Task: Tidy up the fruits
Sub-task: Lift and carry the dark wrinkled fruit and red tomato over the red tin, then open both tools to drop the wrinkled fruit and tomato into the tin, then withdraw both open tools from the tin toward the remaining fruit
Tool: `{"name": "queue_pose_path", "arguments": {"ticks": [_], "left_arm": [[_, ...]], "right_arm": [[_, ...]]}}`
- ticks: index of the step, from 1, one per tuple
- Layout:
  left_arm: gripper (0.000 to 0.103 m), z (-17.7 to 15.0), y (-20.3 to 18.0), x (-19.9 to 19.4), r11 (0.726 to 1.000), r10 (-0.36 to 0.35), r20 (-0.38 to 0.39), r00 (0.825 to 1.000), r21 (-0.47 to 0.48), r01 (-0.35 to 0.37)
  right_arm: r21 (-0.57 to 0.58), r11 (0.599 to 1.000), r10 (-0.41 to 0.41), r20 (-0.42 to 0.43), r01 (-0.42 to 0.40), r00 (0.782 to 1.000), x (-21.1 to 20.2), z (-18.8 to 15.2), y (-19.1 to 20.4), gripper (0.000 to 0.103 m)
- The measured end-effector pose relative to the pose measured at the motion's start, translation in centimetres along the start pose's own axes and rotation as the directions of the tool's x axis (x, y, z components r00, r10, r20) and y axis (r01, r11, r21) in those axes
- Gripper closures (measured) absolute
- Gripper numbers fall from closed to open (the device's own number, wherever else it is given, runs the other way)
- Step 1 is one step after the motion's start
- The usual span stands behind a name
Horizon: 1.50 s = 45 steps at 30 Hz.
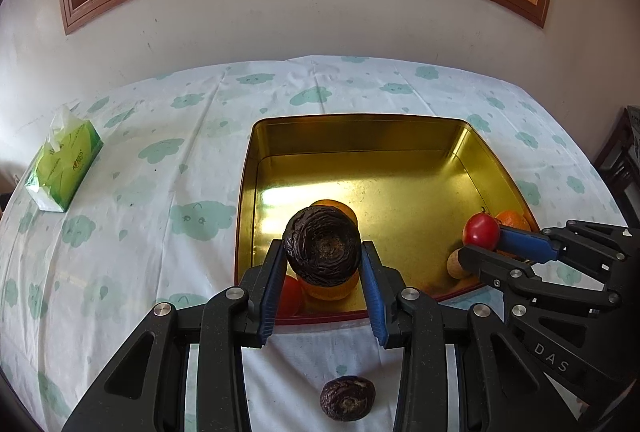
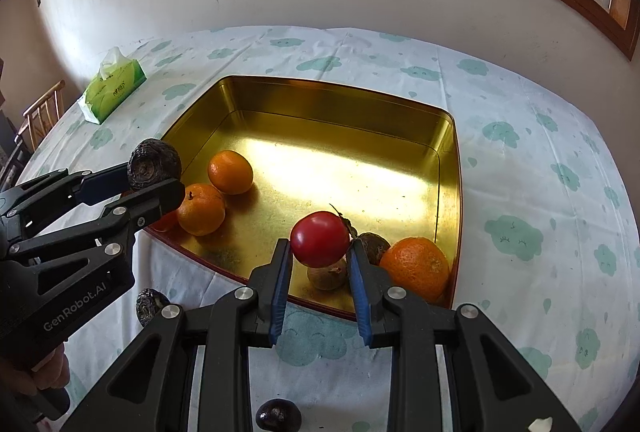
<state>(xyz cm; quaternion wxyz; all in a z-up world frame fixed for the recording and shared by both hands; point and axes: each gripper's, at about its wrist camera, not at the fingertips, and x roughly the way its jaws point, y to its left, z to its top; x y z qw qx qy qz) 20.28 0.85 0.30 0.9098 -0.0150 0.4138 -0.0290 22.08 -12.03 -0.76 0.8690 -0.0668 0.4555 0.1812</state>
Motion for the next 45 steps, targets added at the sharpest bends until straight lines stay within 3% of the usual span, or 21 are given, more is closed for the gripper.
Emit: {"name": "queue_pose_path", "arguments": {"ticks": [22,26,28,45], "left_arm": [[0.064,-0.7,0.0,1.3,1.000,0.004,-0.048,0.999,-0.018,-0.005],[0.050,-0.7,-0.1,1.2,1.000,0.010,-0.045,0.999,-0.017,-0.010],[0.049,-0.7,-0.2,1.1,1.000,0.014,-0.044,0.999,-0.014,-0.015],[0.049,-3.3,-1.1,-3.1,1.000,0.006,0.000,1.000,0.003,-0.006]], "right_arm": [[0.008,1.000,0.004,0.009,-0.004,1.000,-0.3,-0.2,-0.1,0.076],[0.020,1.000,0.004,0.022,-0.004,1.000,-1.3,-0.8,-0.3,0.076],[0.028,1.000,0.003,0.028,-0.003,1.000,-1.8,-1.0,-0.5,0.075],[0.076,0.997,-0.011,0.018,0.010,1.000,-4.3,-5.6,-1.0,0.075]]}}
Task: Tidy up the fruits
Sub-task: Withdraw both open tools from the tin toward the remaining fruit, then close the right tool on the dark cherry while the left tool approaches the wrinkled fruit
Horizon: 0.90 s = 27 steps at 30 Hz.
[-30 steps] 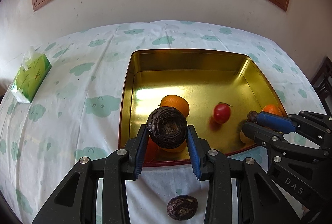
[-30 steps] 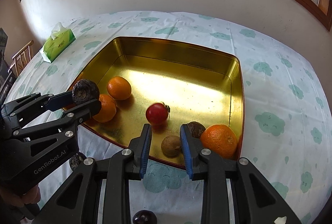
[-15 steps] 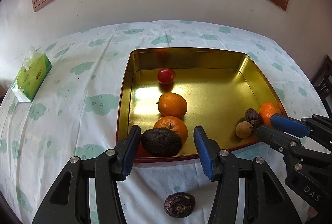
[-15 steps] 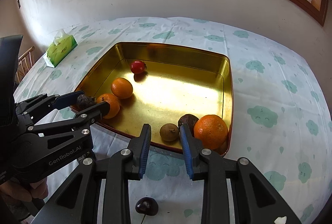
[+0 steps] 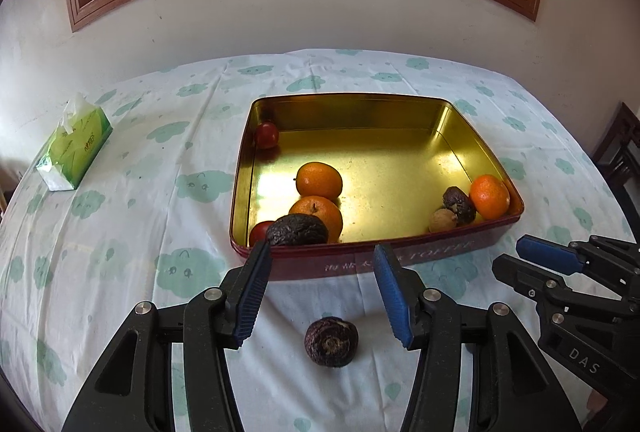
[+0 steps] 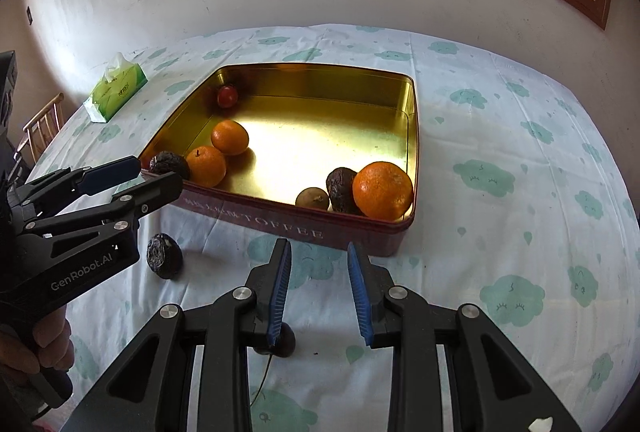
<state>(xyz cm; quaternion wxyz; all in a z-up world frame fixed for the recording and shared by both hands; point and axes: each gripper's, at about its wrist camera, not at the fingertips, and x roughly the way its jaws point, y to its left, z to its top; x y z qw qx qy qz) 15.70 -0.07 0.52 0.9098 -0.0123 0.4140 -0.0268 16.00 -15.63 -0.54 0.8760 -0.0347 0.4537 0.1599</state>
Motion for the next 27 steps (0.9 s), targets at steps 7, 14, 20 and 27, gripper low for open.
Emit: {"name": "queue_pose_path", "arguments": {"ticks": [7,14,20,27], "left_arm": [[0.049,-2.9,-0.3,-2.1,1.000,-0.006,-0.003,1.000,-0.021,0.006],[0.049,-6.4,-0.6,-3.2,1.000,-0.001,-0.021,1.000,-0.028,0.001],[0.049,-9.0,0.0,-3.3,0.999,0.018,-0.051,0.999,-0.048,-0.021],[0.049,-10.1,0.5,-2.8,0.997,0.036,-0.064,0.997,-0.065,-0.040]], "right_arm": [[0.021,1.000,0.002,-0.005,-0.002,1.000,-1.1,-2.8,0.0,0.075],[0.021,1.000,0.007,-0.014,-0.007,1.000,-2.0,-5.6,0.6,0.075],[0.016,1.000,0.014,-0.027,-0.014,1.000,-2.3,-7.4,1.0,0.075],[0.003,1.000,0.020,-0.041,-0.019,0.999,-1.8,-7.7,1.5,0.075]]}}
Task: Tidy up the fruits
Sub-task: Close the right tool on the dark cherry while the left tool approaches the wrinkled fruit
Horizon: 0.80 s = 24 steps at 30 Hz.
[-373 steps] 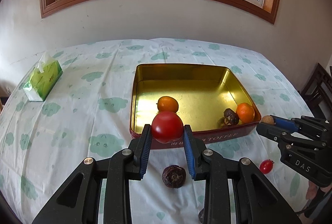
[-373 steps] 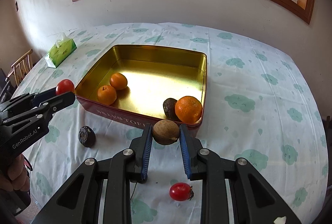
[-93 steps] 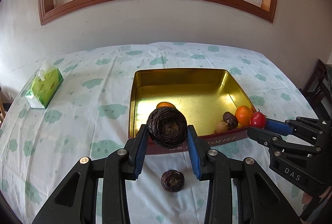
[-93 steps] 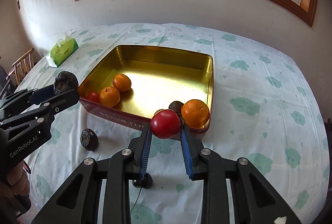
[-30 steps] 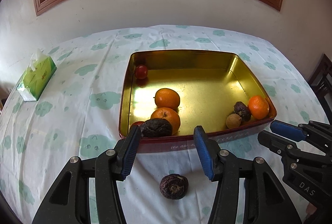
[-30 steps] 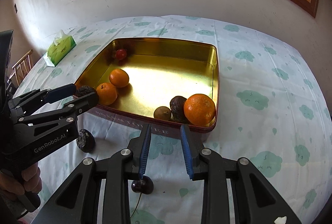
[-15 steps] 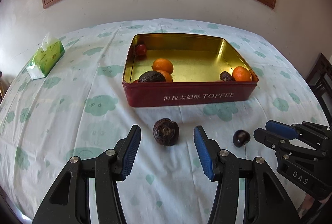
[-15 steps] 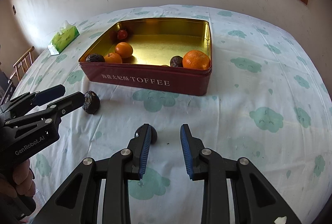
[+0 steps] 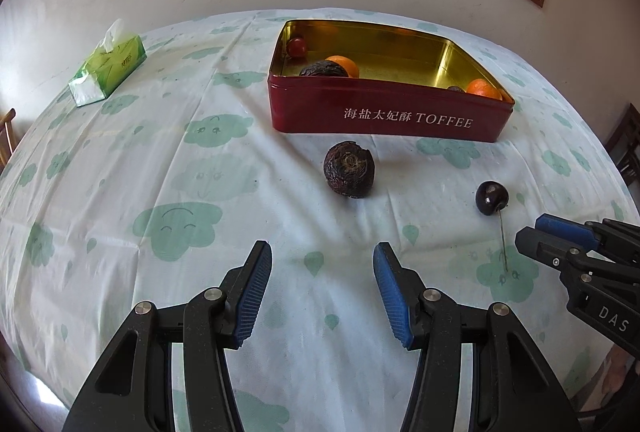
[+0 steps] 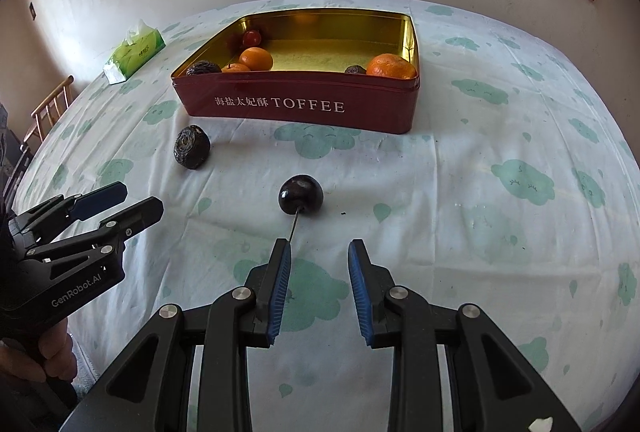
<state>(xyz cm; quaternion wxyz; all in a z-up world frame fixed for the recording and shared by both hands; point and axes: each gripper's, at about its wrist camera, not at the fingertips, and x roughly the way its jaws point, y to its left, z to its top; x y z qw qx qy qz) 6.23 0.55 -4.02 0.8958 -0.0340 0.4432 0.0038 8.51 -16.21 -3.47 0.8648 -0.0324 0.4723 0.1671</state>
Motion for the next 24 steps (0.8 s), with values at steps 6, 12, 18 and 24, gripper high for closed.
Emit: {"name": "queue_pose_path", "arguments": {"ticks": [6,12,18,24], "left_arm": [[0.049,-0.2,0.4,0.6,1.000,0.006,-0.009,1.000,-0.019,-0.007],[0.049,-0.3,0.2,0.8,1.000,0.026,0.012,1.000,-0.003,-0.026],[0.049,-0.1,0.3,0.9,1.000,0.025,0.020,0.999,-0.003,-0.025],[0.049,0.2,0.5,1.0,1.000,0.021,0.017,1.000,-0.008,-0.021]], "right_arm": [[-0.014,1.000,0.001,-0.011,-0.001,1.000,1.0,0.6,0.6,0.075],[-0.024,1.000,-0.007,-0.017,0.007,1.000,2.3,1.3,1.0,0.074],[-0.033,0.999,-0.018,-0.008,0.018,1.000,2.9,2.1,1.2,0.074],[-0.055,0.998,-0.035,0.007,0.035,0.999,3.2,2.2,1.6,0.075]]}}
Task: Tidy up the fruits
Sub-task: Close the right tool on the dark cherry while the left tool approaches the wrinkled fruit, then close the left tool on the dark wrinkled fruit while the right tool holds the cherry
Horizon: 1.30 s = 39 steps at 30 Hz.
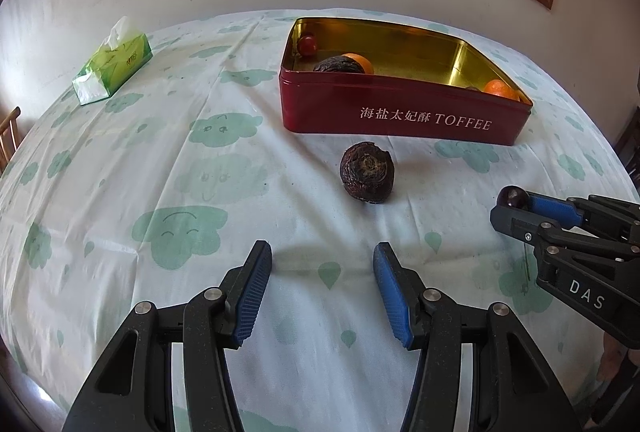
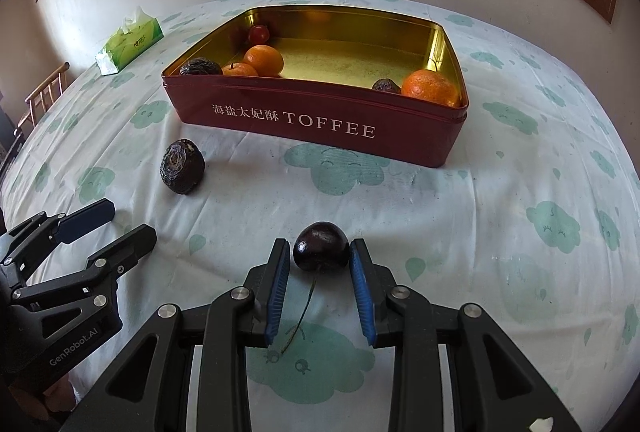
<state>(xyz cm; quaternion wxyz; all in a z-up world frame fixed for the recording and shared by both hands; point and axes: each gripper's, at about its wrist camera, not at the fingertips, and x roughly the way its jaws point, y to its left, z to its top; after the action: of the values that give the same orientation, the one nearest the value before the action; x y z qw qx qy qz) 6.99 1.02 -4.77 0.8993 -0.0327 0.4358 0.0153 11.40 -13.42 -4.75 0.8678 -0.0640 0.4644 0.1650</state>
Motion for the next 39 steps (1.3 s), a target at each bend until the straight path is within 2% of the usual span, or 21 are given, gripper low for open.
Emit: {"name": "queue_pose_path", "arguments": {"ticks": [11,28,39], "left_arm": [[0.049,0.7,-0.3,0.5,1.000,0.001,-0.003,1.000,0.009,-0.001],[0.049,2.3,-1.7,1.4,0.998,-0.046,0.009,0.999,0.047,0.045],[0.049,3.2,-2.2,2.9,0.998,-0.036,-0.005,0.999,0.052,0.037]], "right_arm": [[0.014,1.000,-0.002,0.011,0.002,1.000,-0.5,-0.7,-0.9,0.077],[0.064,0.997,-0.050,0.037,0.048,0.998,0.3,0.4,-4.6,0.077],[0.054,0.997,-0.060,0.054,0.057,0.997,0.4,0.4,-4.4,0.077]]}}
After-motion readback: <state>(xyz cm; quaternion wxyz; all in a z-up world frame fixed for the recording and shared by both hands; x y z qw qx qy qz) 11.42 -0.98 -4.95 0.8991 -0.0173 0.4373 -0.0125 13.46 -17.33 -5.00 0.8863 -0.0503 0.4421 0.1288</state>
